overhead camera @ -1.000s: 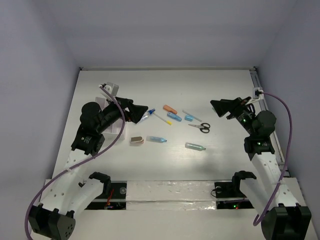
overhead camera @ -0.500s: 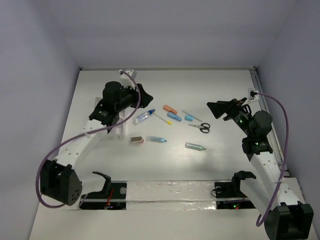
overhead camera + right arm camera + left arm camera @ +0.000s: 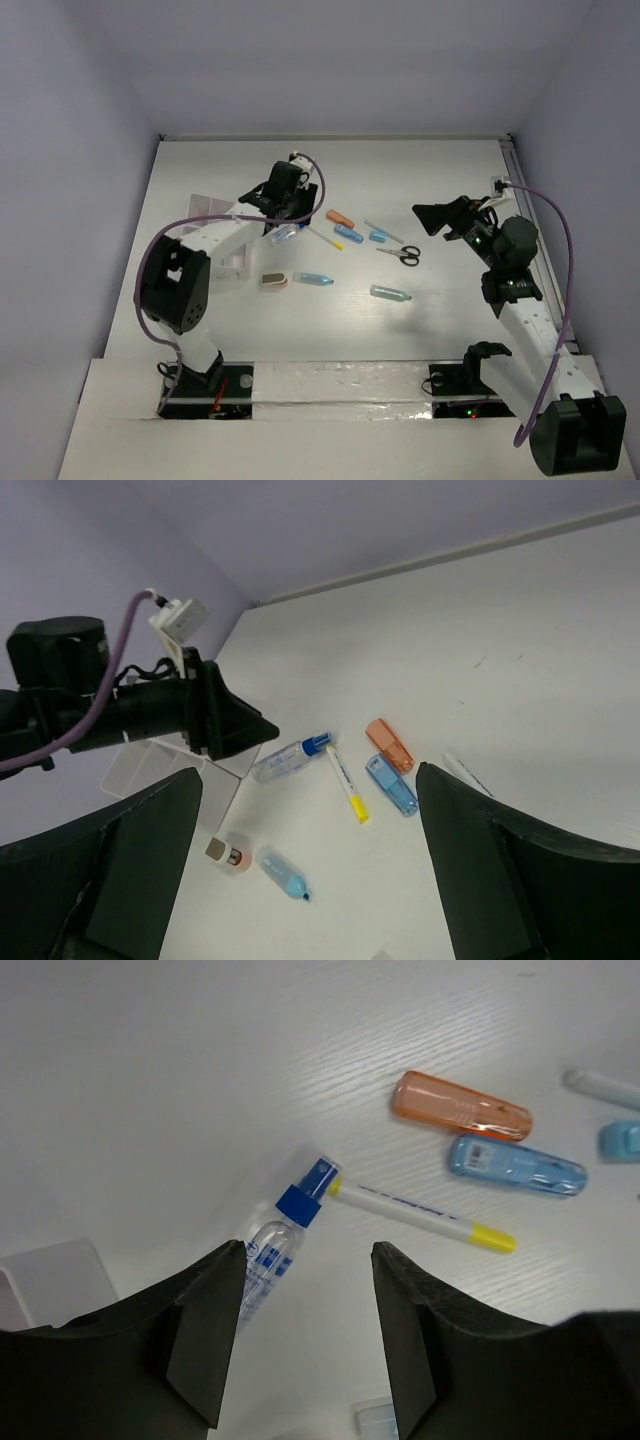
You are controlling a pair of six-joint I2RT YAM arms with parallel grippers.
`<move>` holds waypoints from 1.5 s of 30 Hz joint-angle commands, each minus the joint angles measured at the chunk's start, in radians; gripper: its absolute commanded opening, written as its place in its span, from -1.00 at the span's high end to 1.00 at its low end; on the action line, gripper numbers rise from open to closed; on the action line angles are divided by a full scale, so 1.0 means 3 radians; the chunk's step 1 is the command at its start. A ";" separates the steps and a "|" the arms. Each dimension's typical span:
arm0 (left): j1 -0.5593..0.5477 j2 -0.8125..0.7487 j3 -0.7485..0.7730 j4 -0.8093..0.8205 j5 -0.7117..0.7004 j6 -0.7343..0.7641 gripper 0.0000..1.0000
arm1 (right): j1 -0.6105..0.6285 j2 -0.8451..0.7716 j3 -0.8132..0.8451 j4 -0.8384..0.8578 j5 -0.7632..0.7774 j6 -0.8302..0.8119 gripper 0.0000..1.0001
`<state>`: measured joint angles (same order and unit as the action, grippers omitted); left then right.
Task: Sort the stationery into containers
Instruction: Pick up the stationery from the center of the board.
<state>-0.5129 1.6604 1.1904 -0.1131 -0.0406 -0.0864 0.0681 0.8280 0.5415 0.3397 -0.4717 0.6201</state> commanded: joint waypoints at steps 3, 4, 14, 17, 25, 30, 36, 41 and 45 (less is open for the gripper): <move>-0.0014 0.0202 0.0266 -0.0083 -0.0222 0.0268 -0.01 | 0.0034 0.0022 0.0087 0.0049 -0.0069 -0.0037 -0.86; -0.0014 0.0238 0.0286 -0.0078 -0.0223 0.0333 -0.02 | 0.0034 0.0032 0.0087 0.0059 -0.0079 -0.0037 -0.86; -0.0014 0.0673 0.0532 -0.0211 -0.0125 0.0590 0.11 | 0.0034 0.0047 0.0092 0.0044 -0.0079 -0.0037 -0.86; -0.0014 0.0647 0.0486 -0.0252 -0.0125 0.0600 0.11 | 0.0034 0.0057 0.0097 0.0034 -0.0074 -0.0037 -0.86; -0.0014 0.0744 0.0562 -0.0380 -0.0059 0.0677 0.01 | 0.0034 0.0088 0.0112 0.0003 -0.0084 -0.0042 -0.86; -0.0014 0.0785 0.0552 -0.0431 -0.0028 0.0707 0.03 | 0.0034 0.0103 0.0118 -0.0007 -0.0079 -0.0042 -0.87; -0.0014 0.0821 0.0552 -0.0441 -0.0074 0.0717 0.07 | 0.0034 0.0144 0.0148 -0.0064 -0.0074 -0.0057 -0.86; -0.0014 0.0903 0.0583 -0.0462 -0.0125 0.0712 0.12 | 0.0034 0.0139 0.0148 -0.0069 -0.0084 -0.0052 -0.86; 0.0022 0.0990 0.0603 -0.0462 -0.0187 0.0712 0.16 | 0.0034 0.0144 0.0148 -0.0069 -0.0084 -0.0052 -0.86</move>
<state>-0.5148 1.9499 1.3304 -0.2367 -0.0738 0.1173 0.0681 0.8742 0.5426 0.3004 -0.4835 0.6201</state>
